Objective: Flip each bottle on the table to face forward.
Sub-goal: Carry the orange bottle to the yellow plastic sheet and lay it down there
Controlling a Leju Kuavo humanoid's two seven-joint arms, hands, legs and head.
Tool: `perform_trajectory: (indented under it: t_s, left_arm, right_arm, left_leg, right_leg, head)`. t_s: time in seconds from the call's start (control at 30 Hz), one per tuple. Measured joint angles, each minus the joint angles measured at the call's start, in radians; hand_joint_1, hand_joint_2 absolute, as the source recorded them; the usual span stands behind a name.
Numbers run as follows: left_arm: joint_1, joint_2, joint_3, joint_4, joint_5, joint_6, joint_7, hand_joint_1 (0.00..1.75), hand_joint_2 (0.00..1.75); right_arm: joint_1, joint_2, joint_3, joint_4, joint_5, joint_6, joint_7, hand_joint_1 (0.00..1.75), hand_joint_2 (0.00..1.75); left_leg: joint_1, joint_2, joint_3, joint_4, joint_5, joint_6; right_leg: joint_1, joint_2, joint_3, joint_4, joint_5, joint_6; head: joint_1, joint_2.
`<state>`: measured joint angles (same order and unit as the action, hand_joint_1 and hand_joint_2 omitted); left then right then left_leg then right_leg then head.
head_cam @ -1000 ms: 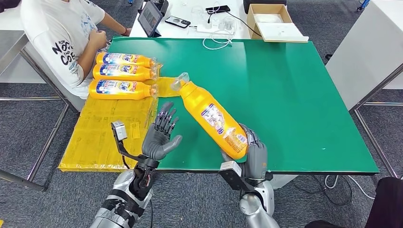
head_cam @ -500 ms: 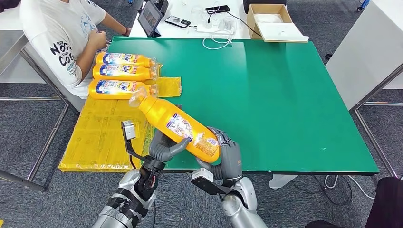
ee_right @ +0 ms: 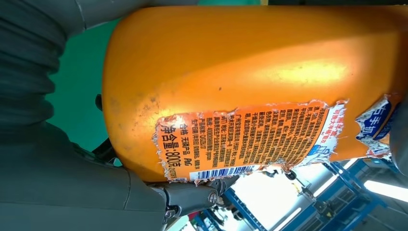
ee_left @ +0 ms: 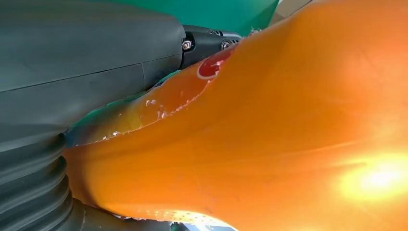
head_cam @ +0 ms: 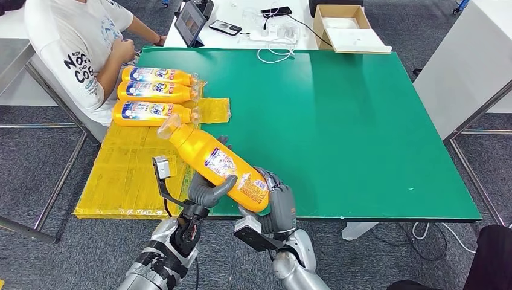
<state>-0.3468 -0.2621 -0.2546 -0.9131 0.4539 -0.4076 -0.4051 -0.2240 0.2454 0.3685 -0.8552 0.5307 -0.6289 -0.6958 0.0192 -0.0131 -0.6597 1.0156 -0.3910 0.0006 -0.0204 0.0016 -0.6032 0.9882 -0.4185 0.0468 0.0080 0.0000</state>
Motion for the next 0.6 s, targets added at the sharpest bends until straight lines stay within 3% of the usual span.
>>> perform_trajectory:
  t_s: [0.23,0.27,0.37,0.4,0.6]
  left_arm:
    - [0.003,0.000,0.002,0.000,0.006,0.003,-0.009,0.08,1.75]
    - [0.003,0.000,0.002,0.000,0.005,0.003,-0.011,0.41,1.75]
    - [0.004,0.000,0.004,0.000,0.005,0.001,-0.014,1.65,1.75]
    - [0.004,0.000,0.004,0.000,0.005,0.000,-0.015,1.75,1.75]
    - [0.007,0.000,0.007,-0.005,0.008,-0.004,-0.013,1.75,1.75]
  right_arm:
    - [-0.011,0.002,0.014,0.026,-0.019,0.011,0.000,1.75,1.75]
    - [-0.013,0.004,0.014,0.030,-0.020,0.012,0.000,1.75,1.75]
    - [-0.018,0.006,0.014,0.040,-0.022,0.016,0.000,1.75,1.75]
    - [-0.019,0.007,0.014,0.042,-0.022,0.017,0.000,1.74,1.75]
    - [-0.032,0.009,0.014,0.062,-0.020,0.019,0.004,1.73,1.75]
  left_leg:
    - [0.000,0.000,0.000,0.000,0.000,0.000]
    - [0.000,0.000,0.000,0.000,0.000,0.000]
    - [0.000,0.000,0.000,0.000,0.000,0.000]
    - [0.000,0.000,0.000,0.000,0.000,0.000]
    - [0.000,0.001,0.000,0.000,0.000,0.000]
  right_leg:
    - [0.000,0.000,0.000,0.000,0.000,0.000]
    - [0.000,0.000,0.000,0.000,0.000,0.000]
    - [0.000,0.000,0.000,0.000,0.000,0.000]
    - [0.000,0.000,0.000,0.000,0.000,0.000]
    - [0.000,0.000,0.000,0.000,0.000,0.000]
  head:
    - [0.000,0.000]
    - [0.000,0.000]
    - [0.000,0.000]
    - [0.000,0.000]
    - [0.000,0.000]
